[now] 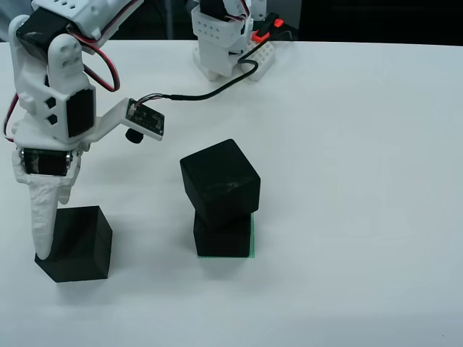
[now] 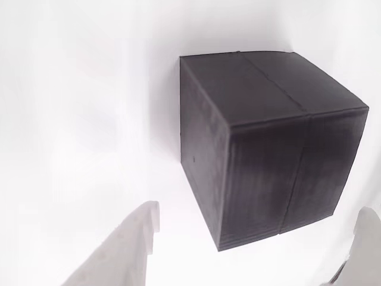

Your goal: Stack 3 Blocks on the chosen place.

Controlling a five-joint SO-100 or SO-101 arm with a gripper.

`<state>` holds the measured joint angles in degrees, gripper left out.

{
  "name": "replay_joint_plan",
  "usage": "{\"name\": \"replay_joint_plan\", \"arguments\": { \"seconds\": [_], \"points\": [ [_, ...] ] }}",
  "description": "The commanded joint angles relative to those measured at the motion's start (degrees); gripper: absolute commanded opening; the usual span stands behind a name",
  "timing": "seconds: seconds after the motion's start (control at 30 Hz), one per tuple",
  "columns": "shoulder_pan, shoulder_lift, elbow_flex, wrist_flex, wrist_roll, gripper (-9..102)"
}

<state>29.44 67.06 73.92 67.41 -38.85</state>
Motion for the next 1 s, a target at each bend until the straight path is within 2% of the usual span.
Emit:
{"name": "replay_joint_plan", "arguments": {
  "seconds": [0.0, 0.4, 0.73, 0.97],
  "points": [
    [-1.0, -0.6, -3.4, -1.0, 1.2, 41],
    [-4.2, -5.0, -5.7, -1.0, 3.1, 41],
    [-4.8, -6.7, -5.4, -1.2, 3.5, 28],
    [-4.3, -1.5, -4.1, 1.1, 3.5, 25]
  ]
}}
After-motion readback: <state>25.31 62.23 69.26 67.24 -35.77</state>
